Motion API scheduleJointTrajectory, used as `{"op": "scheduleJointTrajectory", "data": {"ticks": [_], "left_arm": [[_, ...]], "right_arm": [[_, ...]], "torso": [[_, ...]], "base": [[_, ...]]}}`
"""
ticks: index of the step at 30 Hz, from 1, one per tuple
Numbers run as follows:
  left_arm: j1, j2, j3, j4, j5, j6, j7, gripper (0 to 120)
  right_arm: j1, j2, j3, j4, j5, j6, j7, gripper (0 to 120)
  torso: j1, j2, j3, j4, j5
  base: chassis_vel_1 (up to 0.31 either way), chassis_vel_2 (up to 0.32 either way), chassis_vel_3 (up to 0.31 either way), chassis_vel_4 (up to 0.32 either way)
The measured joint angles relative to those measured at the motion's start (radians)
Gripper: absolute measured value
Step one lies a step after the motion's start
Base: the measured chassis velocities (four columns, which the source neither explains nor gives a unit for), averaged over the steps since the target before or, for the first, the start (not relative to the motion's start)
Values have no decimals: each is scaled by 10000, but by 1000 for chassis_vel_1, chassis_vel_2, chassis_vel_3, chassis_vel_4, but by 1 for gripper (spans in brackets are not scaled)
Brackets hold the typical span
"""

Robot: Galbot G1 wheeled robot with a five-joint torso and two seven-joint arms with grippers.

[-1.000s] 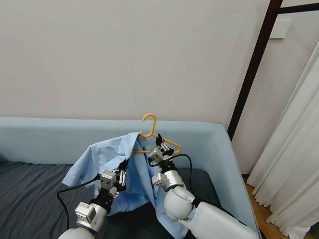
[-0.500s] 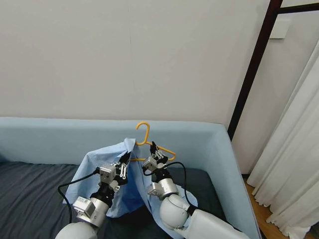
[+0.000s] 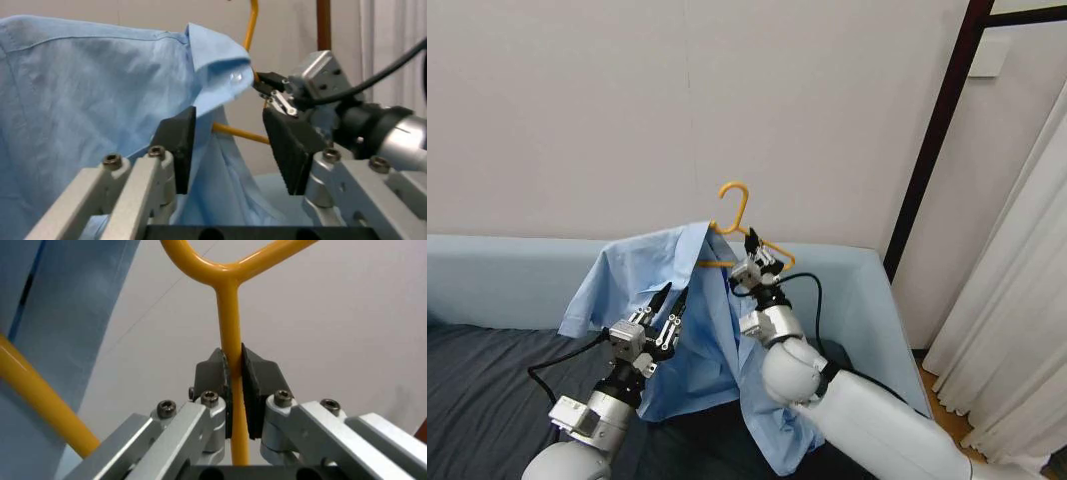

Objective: Pick up the clothes from the sofa and hang them on the clothes hanger.

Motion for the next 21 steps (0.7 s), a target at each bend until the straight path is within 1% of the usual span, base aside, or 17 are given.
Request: {"op": "scheduleJointTrajectory", "data": {"ticks": [1, 5, 6, 8, 10, 11, 12, 13, 14, 15, 16, 17, 19, 20, 21], "left_arm": [[0, 0, 0, 0, 0, 0, 0, 50], [242, 561, -529, -383, -137, -354, 52, 67], [242, 561, -529, -383, -137, -354, 52, 67], [305, 1025, -955, -543, -396, -453, 46, 79], [313, 1414, -1324, -663, -659, -448, 58, 85], [313, 1414, -1324, -663, -659, -448, 58, 85], [297, 1598, -1473, -686, -814, -417, 64, 88], [229, 1922, -1669, -686, -1116, -363, 81, 93], [118, 2383, -1857, -608, -1485, -323, 174, 98], [71, 2711, -1991, -494, -1725, -284, 282, 99], [71, 2711, -1991, -494, -1725, -284, 282, 99], [9, 3123, -2110, -271, -1980, -250, 587, 100], [-137, 3925, -2149, 459, -2406, -138, 1142, 100], [-137, 3925, -2149, 459, -2406, -138, 1142, 100], [-222, 4201, -2104, 739, -2644, -62, 1277, 100]], "right_arm": [[0, 0, 0, 0, 0, 0, 0, 4], [287, -56, 245, -67, -122, 232, -129, 4], [287, -56, 245, -67, -122, 232, -129, 4], [153, -79, 323, -213, -330, 438, -192, 4], [-161, -53, 401, -347, -523, 581, -212, 4], [-161, -53, 401, -347, -523, 581, -212, 4], [-344, -39, 444, -405, -621, 645, -215, 4], [-702, -27, 511, -497, -860, 783, -227, 4], [-1129, -27, 610, -621, -1259, 1007, -256, 4], [-1394, -28, 676, -710, -1531, 1165, -267, 4], [-1394, -28, 676, -710, -1531, 1165, -267, 4], [-1721, -29, 742, -821, -1892, 1326, -274, 4], [-2167, -19, 822, -943, -2479, 1539, -262, 4], [-2167, -19, 822, -943, -2479, 1539, -262, 4], [-2243, -7, 826, -950, -2585, 1585, -256, 4]], "torso": [[0, 0, 0, 0, 0], [0, 1, 0, 1, 0], [0, 1, 0, 1, 0], [0, 2, -1, 1, -1], [0, 1, 0, 1, -1], [0, 1, 0, 1, -1], [0, 2, -1, 1, 0], [0, 2, -1, 2, 1], [0, 2, 0, 0, 1], [0, 2, -1, -3, 2], [0, 2, -1, -3, 2], [0, 2, 0, -3, 3], [0, 1, 0, -3, 0], [0, 1, 0, -3, 0], [0, 1, 0, -3, -2]], "base": [[0, 0, 0, 0], [0, 0, 0, 0], [0, 0, 0, 0], [0, 0, 0, 0], [0, 0, 0, 0], [0, 0, 0, 0], [0, 0, 0, 0], [0, 0, 0, 0], [0, 0, 0, 0], [0, 0, 0, 0], [0, 0, 0, 0], [0, 0, 0, 0], [0, 0, 0, 0], [0, 0, 0, 0], [0, 0, 0, 0]]}}
